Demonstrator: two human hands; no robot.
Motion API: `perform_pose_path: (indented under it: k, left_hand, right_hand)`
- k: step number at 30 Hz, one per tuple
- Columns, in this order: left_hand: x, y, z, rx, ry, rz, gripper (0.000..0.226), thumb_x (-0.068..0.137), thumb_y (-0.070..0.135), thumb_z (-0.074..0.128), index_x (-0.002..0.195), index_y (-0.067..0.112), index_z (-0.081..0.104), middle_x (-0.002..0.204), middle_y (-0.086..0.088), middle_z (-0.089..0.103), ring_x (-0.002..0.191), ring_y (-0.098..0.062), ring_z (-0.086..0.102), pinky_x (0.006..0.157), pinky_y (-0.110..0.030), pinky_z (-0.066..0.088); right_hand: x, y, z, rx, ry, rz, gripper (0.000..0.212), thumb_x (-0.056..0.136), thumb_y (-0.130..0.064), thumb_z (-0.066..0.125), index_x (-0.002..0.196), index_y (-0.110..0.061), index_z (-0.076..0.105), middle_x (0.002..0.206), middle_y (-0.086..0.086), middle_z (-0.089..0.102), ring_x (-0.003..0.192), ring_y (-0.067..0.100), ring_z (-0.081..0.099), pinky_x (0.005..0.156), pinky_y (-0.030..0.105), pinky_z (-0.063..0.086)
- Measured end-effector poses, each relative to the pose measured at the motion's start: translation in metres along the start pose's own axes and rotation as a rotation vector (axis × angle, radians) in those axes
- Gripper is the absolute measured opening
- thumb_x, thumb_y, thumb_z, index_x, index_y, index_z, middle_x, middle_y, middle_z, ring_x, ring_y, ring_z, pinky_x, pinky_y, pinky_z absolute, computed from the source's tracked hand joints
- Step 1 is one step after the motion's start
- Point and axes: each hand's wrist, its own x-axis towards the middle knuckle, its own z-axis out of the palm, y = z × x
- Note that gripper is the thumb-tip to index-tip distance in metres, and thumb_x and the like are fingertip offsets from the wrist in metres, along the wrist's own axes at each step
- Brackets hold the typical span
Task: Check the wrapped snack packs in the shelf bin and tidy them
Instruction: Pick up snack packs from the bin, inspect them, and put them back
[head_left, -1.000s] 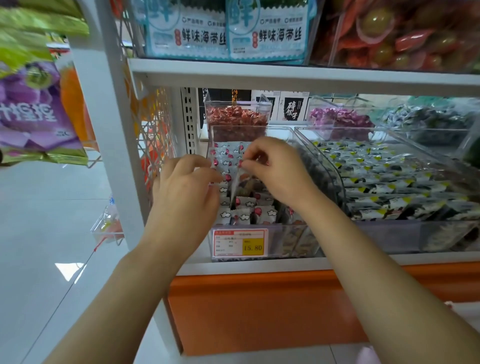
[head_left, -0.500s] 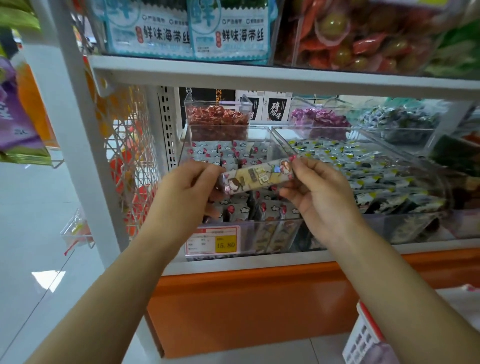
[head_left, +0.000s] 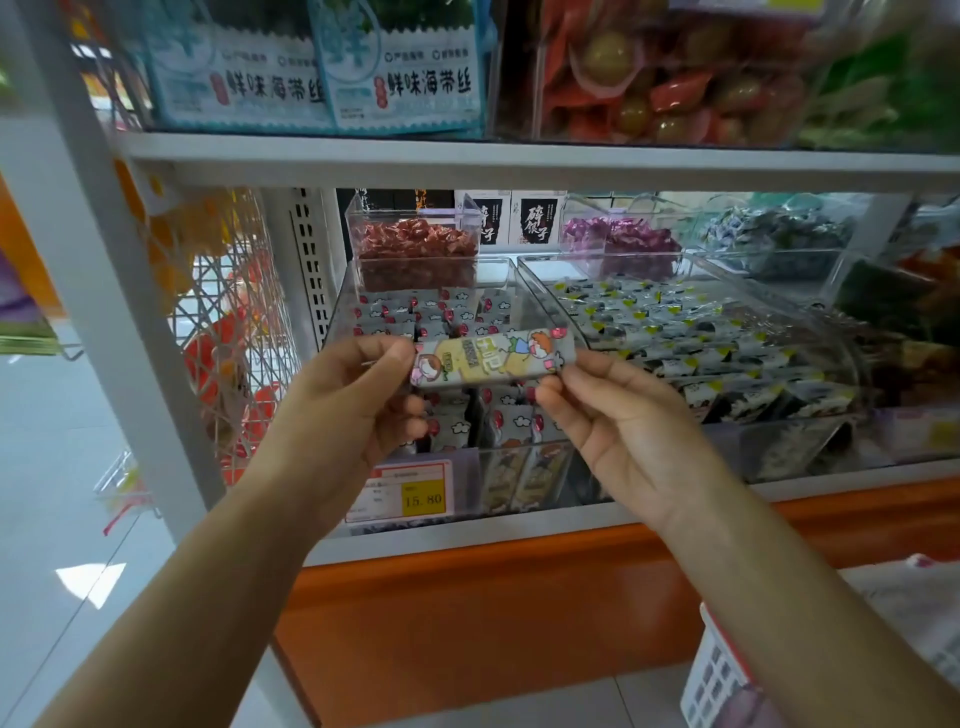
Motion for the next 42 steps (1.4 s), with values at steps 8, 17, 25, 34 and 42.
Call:
perform_pose_path:
  k: [8,17,25,34,42]
  left_hand:
    - [-0.001,0.000,0.002,-0.089,-0.121,-0.009,0.027,0.086,-0.009,0.048,0.109,0.001,0.058,0.085,-0.012,0.056,0.066,-0.015,0.067,0.062,-0.019,0.054]
    - [-0.006,-0.002,0.004,0.323,-0.111,0.055,0.031,0.070,0.035,0.064,0.090,0.012,0.069,0.098,-0.006,0.071,0.084,-0.014,0.071,0.071,-0.022,0.056]
    - [-0.005,0.003,0.000,0.498,-0.080,0.114,0.034,0.078,0.021,0.069,0.110,0.032,0.065,0.101,-0.014,0.067,0.090,-0.026,0.066,0.084,-0.043,0.055]
    - [-0.006,0.003,0.002,0.592,-0.111,0.190,0.035,0.074,0.011,0.074,0.095,0.037,0.065,0.084,0.004,0.051,0.067,-0.006,0.057,0.068,-0.028,0.057]
    - [-0.003,0.003,-0.004,0.625,-0.084,0.207,0.035,0.074,0.013,0.074,0.103,0.032,0.066,0.083,0.007,0.051,0.072,-0.005,0.057,0.074,-0.023,0.056]
  right_hand:
    - [0.002,0.002,-0.003,-0.031,0.104,-0.117,0.015,0.090,0.008,0.047,0.085,-0.002,0.056,0.060,0.004,0.067,0.057,0.013,0.067,0.055,0.020,0.055]
    - [0.002,0.007,-0.003,-0.386,0.031,-0.276,0.014,0.087,-0.015,0.060,0.074,-0.008,0.060,0.086,0.021,0.055,0.071,0.027,0.065,0.063,0.032,0.057]
    - [0.007,0.010,-0.006,-0.600,-0.056,-0.221,0.014,0.086,-0.008,0.063,0.098,-0.007,0.069,0.097,0.014,0.068,0.080,0.021,0.071,0.067,0.026,0.057]
    - [0.011,0.009,0.000,-0.770,0.074,-0.337,0.018,0.082,-0.023,0.069,0.064,-0.023,0.071,0.078,0.007,0.070,0.084,0.028,0.067,0.080,0.054,0.054]
    - [0.009,0.009,0.002,-0.751,-0.060,-0.291,0.007,0.080,-0.016,0.071,0.074,-0.018,0.074,0.078,0.004,0.071,0.081,0.024,0.069,0.069,0.039,0.059]
